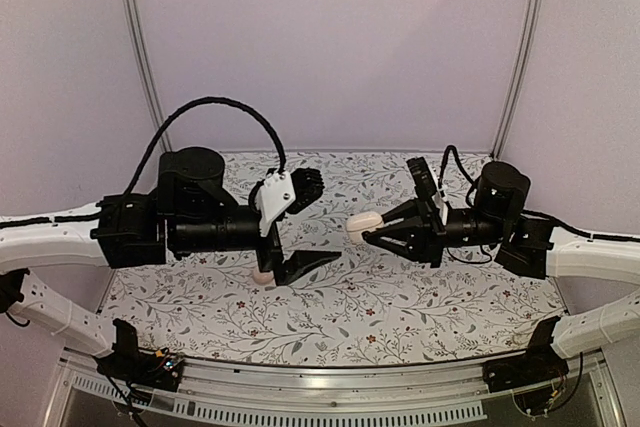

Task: Insert the wireless bluetooth earbuds into the charging case
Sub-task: Pass from the right arm to the left

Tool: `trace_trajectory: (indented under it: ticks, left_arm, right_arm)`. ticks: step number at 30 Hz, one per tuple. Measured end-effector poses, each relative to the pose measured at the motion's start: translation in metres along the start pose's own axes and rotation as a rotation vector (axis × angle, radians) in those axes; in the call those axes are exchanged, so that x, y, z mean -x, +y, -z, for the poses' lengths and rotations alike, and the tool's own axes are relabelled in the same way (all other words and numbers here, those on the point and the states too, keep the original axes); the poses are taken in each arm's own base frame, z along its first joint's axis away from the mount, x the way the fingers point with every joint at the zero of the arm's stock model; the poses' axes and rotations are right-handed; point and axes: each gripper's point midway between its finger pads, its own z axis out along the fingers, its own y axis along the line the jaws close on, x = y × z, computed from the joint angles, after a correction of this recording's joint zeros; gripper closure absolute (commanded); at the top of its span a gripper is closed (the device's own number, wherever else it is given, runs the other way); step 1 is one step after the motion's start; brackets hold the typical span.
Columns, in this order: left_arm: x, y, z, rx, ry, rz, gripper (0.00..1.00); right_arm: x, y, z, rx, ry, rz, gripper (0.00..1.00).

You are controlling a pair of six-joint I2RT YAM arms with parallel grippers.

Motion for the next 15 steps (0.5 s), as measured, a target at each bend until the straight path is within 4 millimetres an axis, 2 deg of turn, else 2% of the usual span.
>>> trace_trajectory:
  ticks: [4, 8, 12, 15]
  left_arm:
    - [0.001, 0.004, -0.001, 0.101, 0.014, -0.119, 0.0]
    - [-0.009, 0.009, -0.021, 0.169, 0.09, -0.224, 0.0]
    - [-0.022, 0.013, -0.041, 0.203, 0.165, -0.297, 0.08]
    - [-0.024, 0.016, -0.049, 0.215, 0.189, -0.335, 0.14]
  right_arm:
    - [0.002, -0.013, -0.001, -0.036, 0.004, -0.076, 0.82]
    - [-0.002, -0.026, -0.006, -0.053, 0.02, -0.167, 0.81]
    - [-0.007, -0.031, -0.01, -0.059, 0.039, -0.237, 0.8]
    - [-0.012, -0.033, -0.011, -0.061, 0.052, -0.276, 0.79]
